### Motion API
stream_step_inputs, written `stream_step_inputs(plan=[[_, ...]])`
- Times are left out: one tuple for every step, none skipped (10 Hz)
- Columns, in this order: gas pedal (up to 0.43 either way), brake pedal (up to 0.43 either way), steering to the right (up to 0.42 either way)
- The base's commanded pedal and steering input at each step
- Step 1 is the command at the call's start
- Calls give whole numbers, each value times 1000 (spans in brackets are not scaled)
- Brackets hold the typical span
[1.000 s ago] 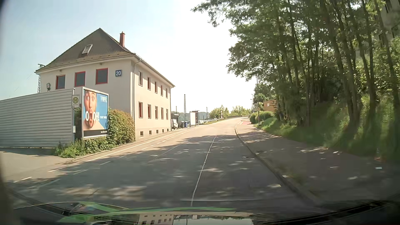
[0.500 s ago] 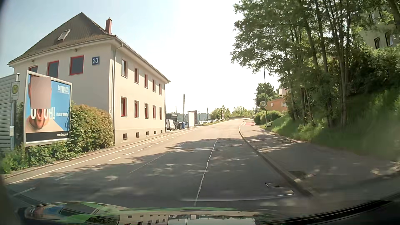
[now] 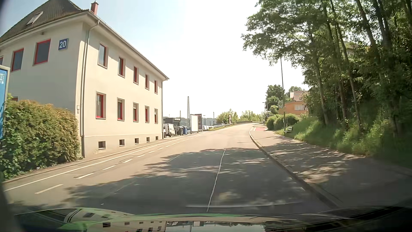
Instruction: Follow the waypoints while adhering to traffic rules and regulations
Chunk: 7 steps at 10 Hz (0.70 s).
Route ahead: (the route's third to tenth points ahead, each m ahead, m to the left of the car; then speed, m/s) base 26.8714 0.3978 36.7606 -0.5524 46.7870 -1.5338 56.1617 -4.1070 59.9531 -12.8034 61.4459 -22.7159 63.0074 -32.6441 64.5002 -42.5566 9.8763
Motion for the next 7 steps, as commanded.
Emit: stream_step_inputs(plan=[[0, 0, 0], [0, 0, 1], [0, 0, 1], [0, 0, 1], [0, 0, 2], [0, 0, 2], [0, 0, 3]])
